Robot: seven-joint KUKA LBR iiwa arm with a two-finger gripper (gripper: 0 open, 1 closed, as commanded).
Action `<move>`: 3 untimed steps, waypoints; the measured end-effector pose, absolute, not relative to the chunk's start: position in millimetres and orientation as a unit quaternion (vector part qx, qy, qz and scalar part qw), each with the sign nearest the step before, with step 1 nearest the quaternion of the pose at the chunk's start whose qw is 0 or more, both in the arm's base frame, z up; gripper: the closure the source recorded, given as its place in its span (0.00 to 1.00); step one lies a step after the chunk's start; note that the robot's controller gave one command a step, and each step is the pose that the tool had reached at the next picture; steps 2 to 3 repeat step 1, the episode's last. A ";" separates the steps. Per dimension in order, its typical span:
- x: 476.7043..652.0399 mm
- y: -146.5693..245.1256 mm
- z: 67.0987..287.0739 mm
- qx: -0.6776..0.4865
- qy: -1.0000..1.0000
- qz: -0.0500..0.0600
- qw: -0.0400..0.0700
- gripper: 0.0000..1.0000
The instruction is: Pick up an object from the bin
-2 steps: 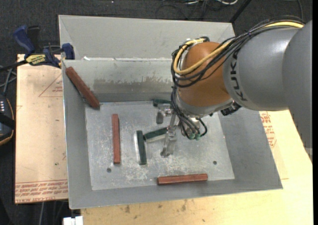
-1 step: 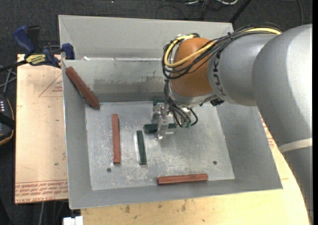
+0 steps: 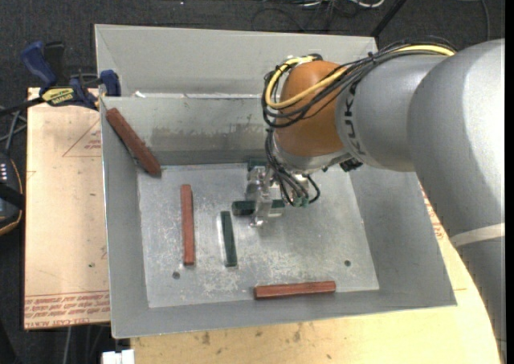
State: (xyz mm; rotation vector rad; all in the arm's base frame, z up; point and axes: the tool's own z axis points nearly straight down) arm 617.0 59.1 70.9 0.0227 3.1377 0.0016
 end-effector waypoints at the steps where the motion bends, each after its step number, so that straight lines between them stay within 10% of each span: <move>1: 603.9 57.6 250.2 -0.026 1.000 0.001 0.005 1.00; 3: 603.9 57.6 250.2 -0.026 1.000 0.001 0.005 1.00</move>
Offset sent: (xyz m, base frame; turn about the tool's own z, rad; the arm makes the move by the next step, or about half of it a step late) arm 0.0000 0.0000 0.0000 0.0000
